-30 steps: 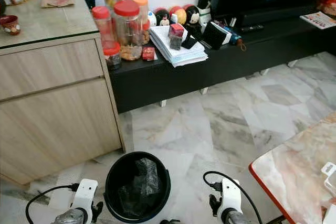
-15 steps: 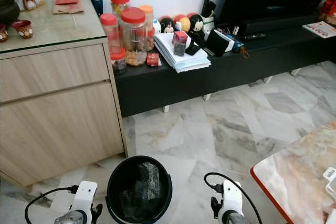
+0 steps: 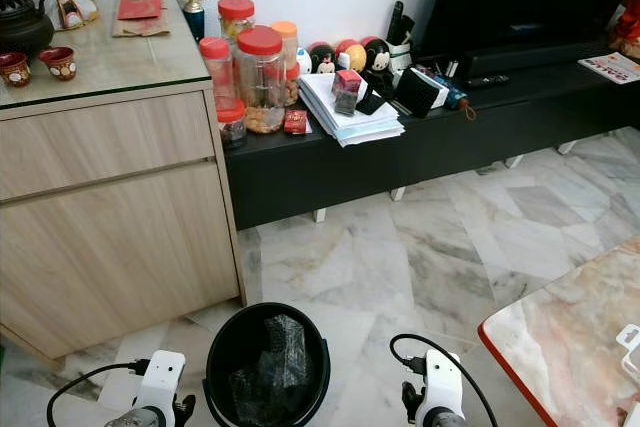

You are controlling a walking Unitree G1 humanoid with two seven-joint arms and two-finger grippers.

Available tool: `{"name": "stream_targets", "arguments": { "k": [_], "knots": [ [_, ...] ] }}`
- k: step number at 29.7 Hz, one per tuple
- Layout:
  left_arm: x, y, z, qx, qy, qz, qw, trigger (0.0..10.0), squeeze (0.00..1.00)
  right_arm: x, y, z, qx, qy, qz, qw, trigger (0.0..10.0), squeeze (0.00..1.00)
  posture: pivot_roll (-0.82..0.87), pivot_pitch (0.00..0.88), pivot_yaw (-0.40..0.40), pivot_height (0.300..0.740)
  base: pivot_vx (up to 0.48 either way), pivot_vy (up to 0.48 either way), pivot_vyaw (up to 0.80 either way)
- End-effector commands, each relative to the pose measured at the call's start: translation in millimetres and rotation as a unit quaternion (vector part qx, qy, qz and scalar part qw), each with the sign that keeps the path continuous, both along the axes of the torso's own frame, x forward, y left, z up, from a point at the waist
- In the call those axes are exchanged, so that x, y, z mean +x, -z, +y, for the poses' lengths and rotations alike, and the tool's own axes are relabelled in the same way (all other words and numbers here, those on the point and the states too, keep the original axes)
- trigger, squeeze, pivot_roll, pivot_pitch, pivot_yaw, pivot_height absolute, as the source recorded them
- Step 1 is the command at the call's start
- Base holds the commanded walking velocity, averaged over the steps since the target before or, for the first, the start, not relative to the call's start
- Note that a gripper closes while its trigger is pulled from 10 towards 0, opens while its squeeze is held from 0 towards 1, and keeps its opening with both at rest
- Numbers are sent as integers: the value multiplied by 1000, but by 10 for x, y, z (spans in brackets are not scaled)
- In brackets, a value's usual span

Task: Picking trash to rubbish bin

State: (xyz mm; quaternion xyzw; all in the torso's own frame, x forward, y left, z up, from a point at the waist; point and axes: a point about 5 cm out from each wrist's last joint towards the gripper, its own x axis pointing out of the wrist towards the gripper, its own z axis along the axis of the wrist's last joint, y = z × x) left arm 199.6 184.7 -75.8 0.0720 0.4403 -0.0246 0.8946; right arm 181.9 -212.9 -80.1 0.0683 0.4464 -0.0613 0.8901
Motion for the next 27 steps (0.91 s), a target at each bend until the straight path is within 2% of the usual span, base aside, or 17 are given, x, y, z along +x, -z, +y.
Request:
{"name": "stream_targets", "arguments": {
  "k": [1, 10, 27],
  "knots": [
    [-17, 11, -15, -1, 7, 4, 1000, 10000, 0, -42, 14, -33, -2, 7, 6, 1000, 10000, 0, 11, 0, -104, 740, 0, 0, 0],
    [-4, 6, -39, -6, 8, 1, 1000, 10000, 0, -42, 17, -26, 0, 9, 7, 1000, 10000, 0, 10, 0, -103, 740, 0, 0, 0],
    [-33, 20, -28, -7, 2, 3, 1000, 10000, 0, -144, 71, 13, 1, 8, 23, 1000, 10000, 0, 20, 19, -104, 740, -286, 0, 0]
  ]
}}
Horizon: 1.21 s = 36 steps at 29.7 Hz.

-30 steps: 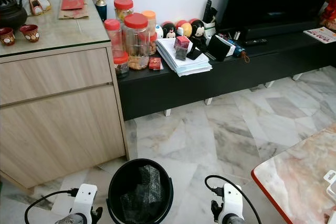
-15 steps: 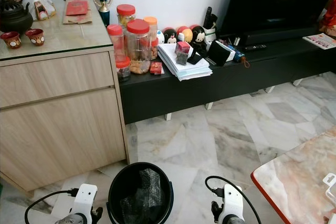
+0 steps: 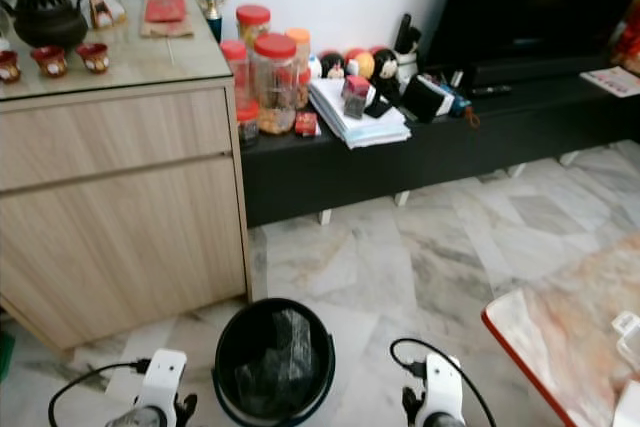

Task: Picking trash to rubbish bin

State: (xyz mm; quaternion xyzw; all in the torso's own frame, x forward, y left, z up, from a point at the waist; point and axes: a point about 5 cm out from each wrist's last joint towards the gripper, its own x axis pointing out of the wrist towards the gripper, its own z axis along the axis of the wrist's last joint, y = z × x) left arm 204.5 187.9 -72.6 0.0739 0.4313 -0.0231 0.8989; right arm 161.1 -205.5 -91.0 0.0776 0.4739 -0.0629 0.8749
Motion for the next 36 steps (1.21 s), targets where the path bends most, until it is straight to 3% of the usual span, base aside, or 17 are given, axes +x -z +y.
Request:
{"name": "stream_targets", "arguments": {
  "k": [1, 12, 24, 30, 36],
  "knots": [
    [-86, 54, -59, -9, 1, 14, 1000, 10000, 0, 45, -27, -48, -9, 4, -6, 1000, 10000, 0, 20, 19, -104, 740, -300, 0, 0],
    [-77, 50, -58, -10, -1, 12, 1000, 10000, 0, 10, -6, -2, -7, 3, -5, 1000, 10000, 0, 21, 25, -107, 740, -292, 0, 0],
    [-71, 50, -66, -4, 7, 16, 1000, 10000, 0, -217, 74, 9, -3, 5, 6, 1000, 10000, 0, 19, 27, -108, 740, -271, 0, 0],
    [-75, 51, -69, -3, 5, 15, 1000, 10000, 0, -210, 21, -229, -13, 11, -1, 1000, 10000, 0, 18, 27, -109, 740, 0, 0, 0],
    [-69, 49, -74, -3, 7, 16, 1000, 10000, 0, -84, -71, -411, -21, 17, -13, 1000, 10000, 0, 16, 33, -107, 740, 0, 0, 0]
  ]
}}
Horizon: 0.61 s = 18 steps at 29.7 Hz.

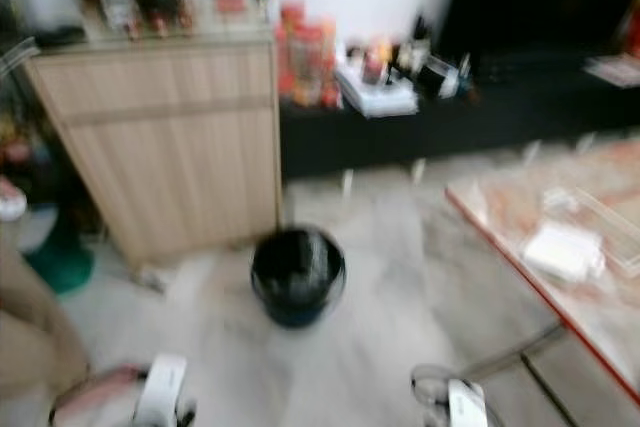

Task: Picking trash to rubbish bin

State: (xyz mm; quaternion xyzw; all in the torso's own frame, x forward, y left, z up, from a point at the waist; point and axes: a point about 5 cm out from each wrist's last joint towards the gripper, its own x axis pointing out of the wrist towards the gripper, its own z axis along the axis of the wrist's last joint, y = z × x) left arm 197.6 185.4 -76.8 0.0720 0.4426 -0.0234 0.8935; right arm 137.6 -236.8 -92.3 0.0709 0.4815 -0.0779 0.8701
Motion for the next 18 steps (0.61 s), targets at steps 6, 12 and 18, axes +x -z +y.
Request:
{"name": "stream_targets", "arguments": {
  "k": [6, 12, 18],
  "knots": [
    [-13, 14, -50, -1, 10, 5, 1000, 10000, 0, 359, -156, -64, -8, 7, -37, 999, 10000, 0, 11, 39, -104, 740, 0, 0, 0],
    [-14, 14, -49, -2, 11, 4, 1000, 10000, 0, 476, -160, 117, -1, 3, -42, 999, 10000, 0, 12, 38, -101, 740, 0, 0, 0],
    [-16, 15, -51, -2, 14, 5, 1000, 10000, 0, 547, -120, 515, 11, -9, -41, 999, 10000, 0, 9, 15, -93, 740, 0, 0, 0]
  ]
}}
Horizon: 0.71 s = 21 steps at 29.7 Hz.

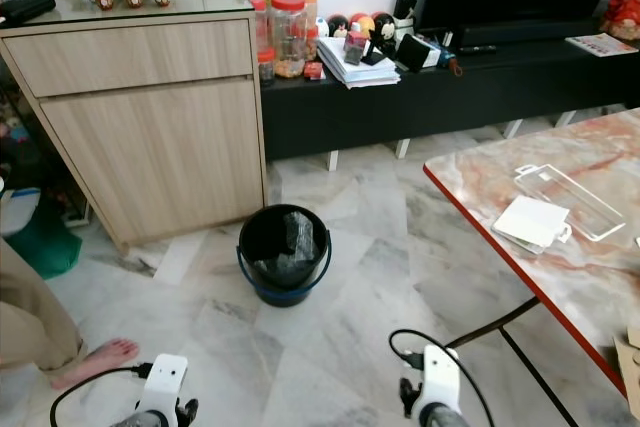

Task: Picking trash to rubbish bin

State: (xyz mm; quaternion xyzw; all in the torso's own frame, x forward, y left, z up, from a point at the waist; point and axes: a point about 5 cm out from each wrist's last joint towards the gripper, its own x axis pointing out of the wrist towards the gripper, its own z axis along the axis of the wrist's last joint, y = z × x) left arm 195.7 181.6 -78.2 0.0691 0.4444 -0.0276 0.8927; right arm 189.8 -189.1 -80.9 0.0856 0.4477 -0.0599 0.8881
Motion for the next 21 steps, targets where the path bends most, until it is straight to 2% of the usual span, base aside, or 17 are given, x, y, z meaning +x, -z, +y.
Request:
{"name": "stream_targets", "arguments": {
  "k": [1, 7, 13, 19, 21],
  "knots": [
    [2, 1, -14, 3, 12, 2, 1000, 10000, 0, 27, -2, 80, -5, -3, 0, 1000, 10000, 0, 9, 15, -93, 740, 0, 0, 0],
    [0, 3, -22, 3, 16, 4, 1000, 10000, 0, 21, 16, 237, 4, -6, 4, 1000, 10000, 0, 10, 2, -91, 740, 0, 0, 0],
    [-7, 8, -31, 3, 20, 5, 1000, 10000, 0, 33, 18, 413, 7, -15, 4, 1000, 10000, 0, 7, 0, -86, 740, 0, 0, -703],
    [-7, 7, -29, 4, 21, 5, 1000, 10000, 0, 25, 20, 352, 3, -11, 4, 1000, 10000, 0, 6, 0, -84, 740, 0, 0, -738],
    [11, -2, -34, 3, 20, 1, 1000, 10000, 0, 12, 21, 265, 0, -6, 4, 1000, 10000, 0, 9, 0, -88, 740, 0, 0, -738]
  ]
}}
